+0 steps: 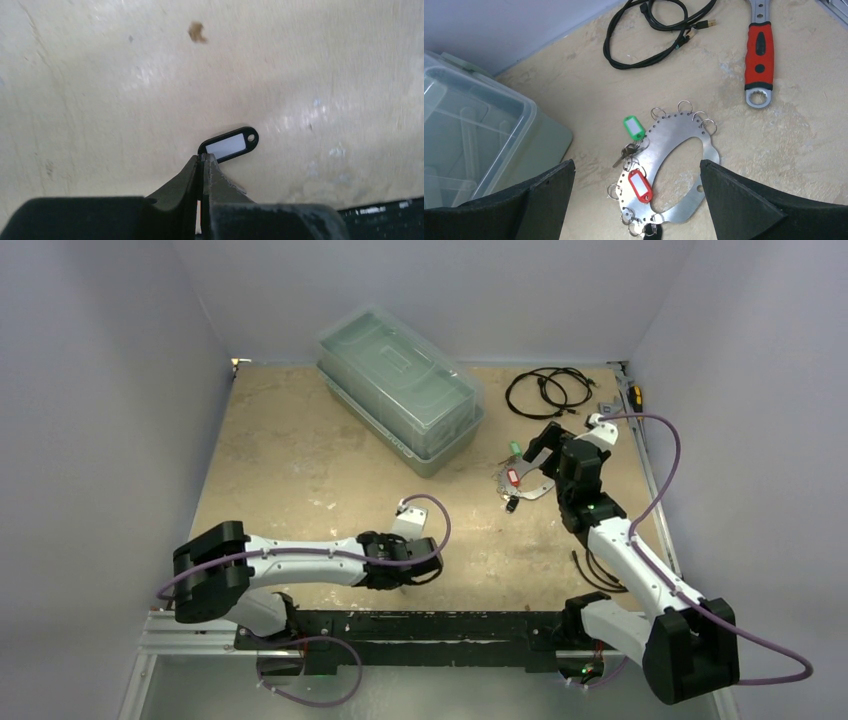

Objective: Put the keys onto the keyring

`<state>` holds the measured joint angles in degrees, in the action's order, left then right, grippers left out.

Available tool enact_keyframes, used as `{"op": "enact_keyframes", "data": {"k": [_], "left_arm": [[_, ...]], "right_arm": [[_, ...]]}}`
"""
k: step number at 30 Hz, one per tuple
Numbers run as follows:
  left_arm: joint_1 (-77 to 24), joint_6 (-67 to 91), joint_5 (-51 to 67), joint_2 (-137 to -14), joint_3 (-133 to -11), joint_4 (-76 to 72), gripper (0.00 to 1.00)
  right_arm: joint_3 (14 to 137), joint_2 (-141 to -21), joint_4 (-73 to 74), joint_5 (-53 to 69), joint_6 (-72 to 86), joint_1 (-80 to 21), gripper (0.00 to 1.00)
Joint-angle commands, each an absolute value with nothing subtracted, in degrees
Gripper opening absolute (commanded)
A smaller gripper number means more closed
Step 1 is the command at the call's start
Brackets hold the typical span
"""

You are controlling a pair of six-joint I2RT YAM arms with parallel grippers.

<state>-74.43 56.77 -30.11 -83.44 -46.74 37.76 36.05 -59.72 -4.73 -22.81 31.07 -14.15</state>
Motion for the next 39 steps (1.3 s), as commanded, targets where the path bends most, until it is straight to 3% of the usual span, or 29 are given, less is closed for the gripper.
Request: {"op": "enact_keyframes", "data": {"k": [1, 7, 8, 10, 13, 15, 21, 28, 33, 39], "left_arm": [[-68.6, 48.8, -34.8, -81.7, -47.1, 31.5, 0.00], [-62.4, 43.8, -35.7, -80.4, -46.3, 27.4, 0.00], [-62.1, 43.3, -36.2, -80.0, -46.6, 27.5, 0.13], [-62.0, 42.0, -37.4, -78.8, -47.1, 27.5, 0.49], [-62.0, 40.0, -38.2, -76.4, -47.4, 27.2, 0.73], [-62.0, 38.5, -38.0, -75.2, -47.7, 27.7, 0.78], [-62.0, 33.0, -37.1, -69.2, -52.4, 32.4, 0.77], [-62.0, 21.3, -39.8, -63.6, -56.8, 37.1, 0.74], [-62.0, 16.1, -47.1, -63.4, -52.3, 35.4, 0.68], [-61.9, 14.8, -43.7, -60.6, -48.3, 30.6, 0.60]], "right_arm": [[35.5, -60.8, -7.1, -23.1, 30.8, -14.3, 0.99], [36.0, -62.7, -6.4, -23.0, 30.9, -14.3, 0.99], [36.0, -63.3, -6.6, -22.9, 30.9, -14.3, 0.99], [36.3, -65.3, -6.8, -22.4, 30.6, -14.3, 0.99], [38.2, -70.4, -5.6, -20.7, 32.2, -14.3, 0.99], [40.5, -74.7, -4.1, -18.3, 32.6, -14.3, 0.99], [46.8, -83.1, -0.3, -17.6, 31.9, -14.4, 0.99], [54.4, -89.8, 3.9, -16.9, 31.4, -15.0, 0.90], [60.5, -95.1, 8.4, -21.2, 31.6, -15.0, 0.84], [64.7, -98.9, 9.9, -25.1, 30.2, -15.0, 0.76]]}}
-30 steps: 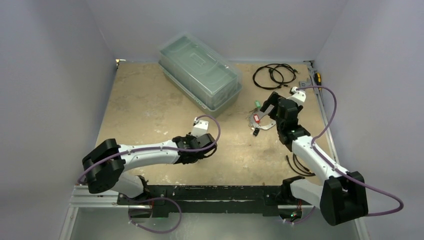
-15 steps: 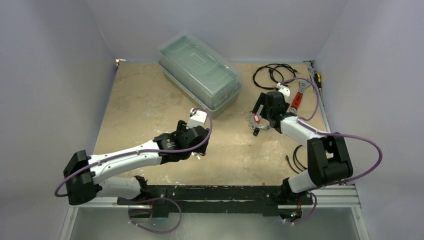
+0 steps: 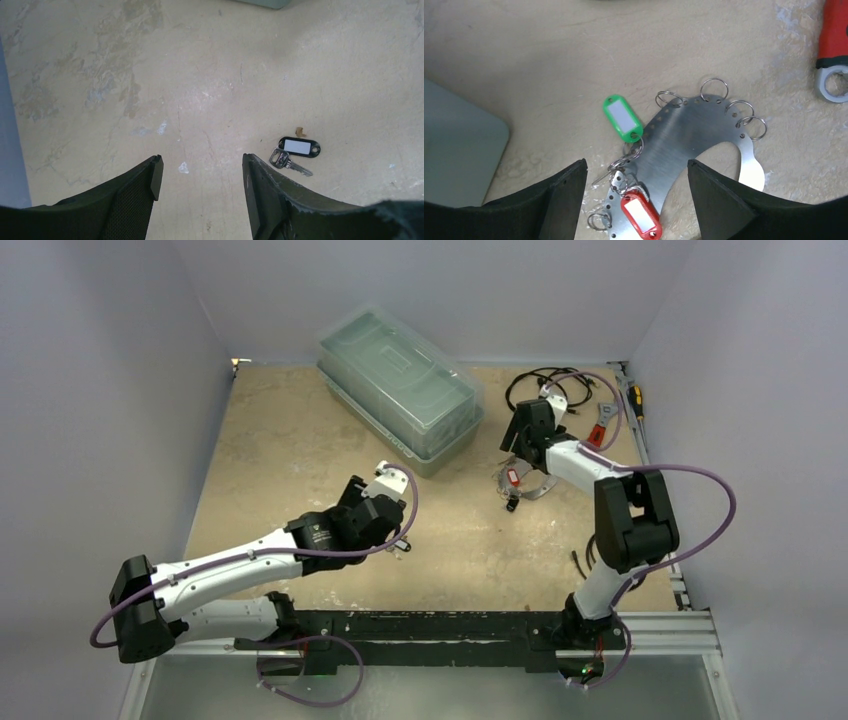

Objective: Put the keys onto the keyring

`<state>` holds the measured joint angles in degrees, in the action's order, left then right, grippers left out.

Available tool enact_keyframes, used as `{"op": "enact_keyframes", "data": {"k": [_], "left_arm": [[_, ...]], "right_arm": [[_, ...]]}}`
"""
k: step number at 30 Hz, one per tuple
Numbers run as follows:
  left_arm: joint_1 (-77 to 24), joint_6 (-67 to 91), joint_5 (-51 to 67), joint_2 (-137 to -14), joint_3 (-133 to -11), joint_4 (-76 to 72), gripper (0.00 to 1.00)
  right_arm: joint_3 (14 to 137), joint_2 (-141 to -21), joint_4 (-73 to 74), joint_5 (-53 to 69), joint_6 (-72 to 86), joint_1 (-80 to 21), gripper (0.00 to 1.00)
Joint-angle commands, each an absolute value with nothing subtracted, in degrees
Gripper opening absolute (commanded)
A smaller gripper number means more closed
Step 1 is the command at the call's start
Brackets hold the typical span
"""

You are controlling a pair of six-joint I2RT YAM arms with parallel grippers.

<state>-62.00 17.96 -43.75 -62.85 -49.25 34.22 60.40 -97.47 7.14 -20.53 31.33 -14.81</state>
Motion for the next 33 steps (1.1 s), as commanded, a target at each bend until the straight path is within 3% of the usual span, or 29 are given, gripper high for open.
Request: {"op": "enact_keyframes", "data": {"k": [1, 8, 16, 25, 33], "left_arm": [[-61.9, 14.9, -43.6, -60.6, -48.3, 30.5, 0.59], [-61.7, 15.1, -40.9, -61.1, -48.2, 30.5, 0.53], [-61.6, 15.4, -40.4, -60.3, -48.1, 30.5, 0.47], [-60.9, 15.4, -40.3, -61.3, -48.4, 30.8, 0.41], [-60.6, 15.2, -40.5, -61.1, -48.2, 30.5, 0.37]], "right_arm": [[65.7, -99.8, 10.5, -25.6, 30.1, -15.0, 0.76], [69.7, -103.6, 9.1, -24.0, 24.7, -13.9, 0.64], [63.8, -100.6, -6.3, -3.5, 4.3, -8.2, 0.67], [69.5, -107.9, -1.1, 13.1, -3.7, -2.7, 0.58], [72.6, -110.7, 3.7, 14.4, -7.0, -1.5, 0.56]]}}
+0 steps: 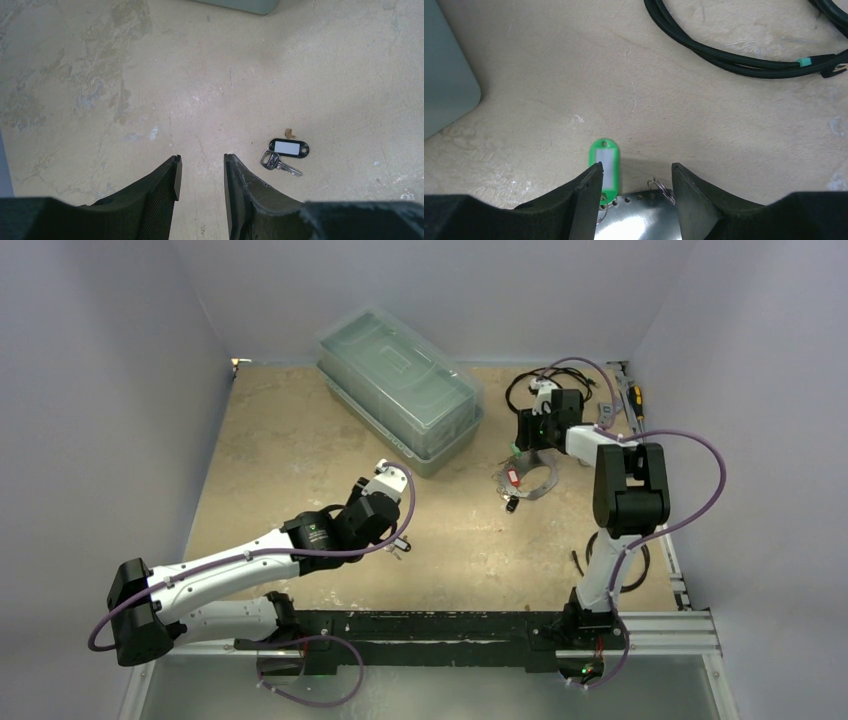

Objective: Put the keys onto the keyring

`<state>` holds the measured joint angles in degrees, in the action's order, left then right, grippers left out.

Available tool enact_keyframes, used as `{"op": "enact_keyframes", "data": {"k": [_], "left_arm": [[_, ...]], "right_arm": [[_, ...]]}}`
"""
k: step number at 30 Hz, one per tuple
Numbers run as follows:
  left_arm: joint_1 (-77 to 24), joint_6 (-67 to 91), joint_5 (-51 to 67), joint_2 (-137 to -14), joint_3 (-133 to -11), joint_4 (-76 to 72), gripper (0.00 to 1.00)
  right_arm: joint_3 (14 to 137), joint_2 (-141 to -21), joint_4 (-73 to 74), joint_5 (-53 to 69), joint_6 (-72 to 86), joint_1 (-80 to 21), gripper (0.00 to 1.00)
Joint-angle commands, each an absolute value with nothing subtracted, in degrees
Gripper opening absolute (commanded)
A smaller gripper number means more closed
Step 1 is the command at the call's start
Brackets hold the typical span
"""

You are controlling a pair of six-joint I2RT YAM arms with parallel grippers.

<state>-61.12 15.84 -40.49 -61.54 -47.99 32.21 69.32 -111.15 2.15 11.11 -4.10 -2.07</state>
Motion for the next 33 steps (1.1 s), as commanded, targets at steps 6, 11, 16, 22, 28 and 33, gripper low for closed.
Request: {"op": "enact_keyframes", "data": {"k": [6, 11, 16, 22, 28, 33], "left_arm": [[-60.6, 15.2, -40.8, -61.6, -48.4, 30.5, 0.35], [-60.6, 15.0, -41.2, -61.2, -48.1, 30.4, 0.34], [-60.6, 14.9, -41.3, -61.0, -48.0, 30.2, 0.33], [-60.6, 14.8, -41.4, -61.7, -48.2, 30.3, 0.32], [-60.6, 14.7, -41.4, -62.0, -48.3, 30.2, 0.32], [-60.6, 14.6, -41.5, -62.0, -48.3, 30.2, 0.31]], "right_arm": [[72.6, -110.5, 4.3, 13.3, -7.4, -1.0, 0.55], [71.5, -110.0, 3.9, 12.2, -6.8, -0.2, 0.48], [71.3, -109.9, 4.0, 11.7, -6.7, -0.2, 0.37], [70.9, -110.0, 4.8, 11.0, -6.8, -0.1, 0.27], [70.7, -109.9, 5.7, 11.0, -6.8, -0.2, 0.20], [70.6, -109.7, 6.4, 10.3, -6.9, -0.2, 0.20]]}}
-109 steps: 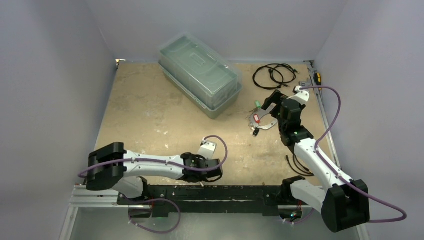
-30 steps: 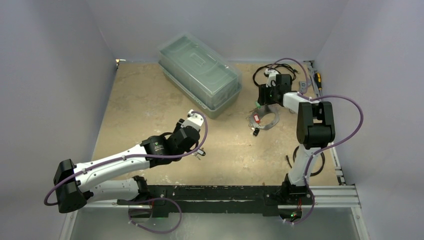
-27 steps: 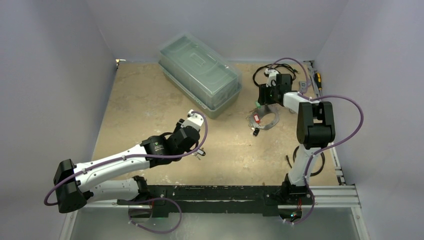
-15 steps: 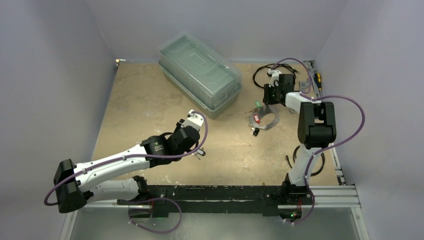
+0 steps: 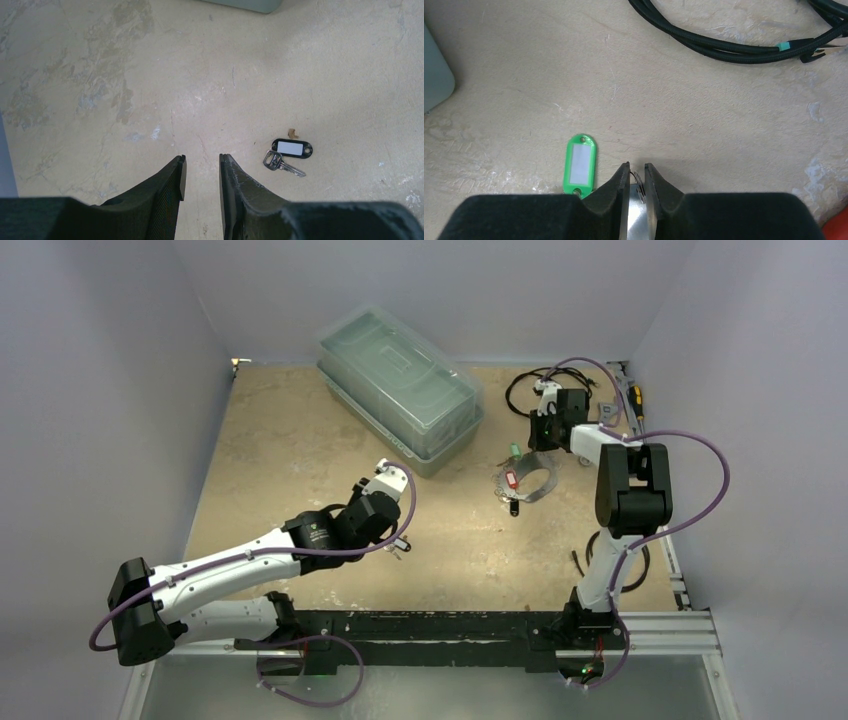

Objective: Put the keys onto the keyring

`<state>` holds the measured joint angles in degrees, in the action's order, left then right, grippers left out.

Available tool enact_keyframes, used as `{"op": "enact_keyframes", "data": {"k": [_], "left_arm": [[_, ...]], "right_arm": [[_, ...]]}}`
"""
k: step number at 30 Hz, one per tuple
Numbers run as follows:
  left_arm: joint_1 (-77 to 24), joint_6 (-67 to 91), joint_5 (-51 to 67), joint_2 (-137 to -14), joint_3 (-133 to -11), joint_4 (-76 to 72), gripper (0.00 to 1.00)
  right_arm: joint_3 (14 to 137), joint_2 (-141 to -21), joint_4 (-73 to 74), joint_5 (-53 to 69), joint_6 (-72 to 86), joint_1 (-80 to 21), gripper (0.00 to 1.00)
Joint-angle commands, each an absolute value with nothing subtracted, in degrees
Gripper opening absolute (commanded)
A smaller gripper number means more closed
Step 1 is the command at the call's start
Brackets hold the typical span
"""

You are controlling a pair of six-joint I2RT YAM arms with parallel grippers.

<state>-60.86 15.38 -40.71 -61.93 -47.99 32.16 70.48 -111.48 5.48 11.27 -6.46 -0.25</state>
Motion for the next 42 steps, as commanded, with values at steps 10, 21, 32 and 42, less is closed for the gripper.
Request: {"op": "enact_keyframes", "data": {"k": [10, 21, 32, 42], "left_arm": [[-60.5, 14.7, -41.6, -62.1, -48.3, 30.3, 0.31], [-60.2, 14.9, -41.9, -62.8, -48.5, 30.5, 0.29], [-60.1, 14.1, -41.9, -62.6, -48.4, 29.9, 0.28], [-60.1, 12.1, -40.8, -59.9, -47.2, 27.4, 0.31]], "right_arm": [[69.6, -107.7, 7.6, 10.8, -7.1, -0.2, 0.24], [69.3, -104.7, 8.2, 11.2, -7.7, -0.2, 0.00], [64.3, -89.7, 4.5, 17.4, -8.7, -1.4, 0.00], [58.2, -76.5, 0.2, 30.3, -10.6, -4.7, 0.00]]}}
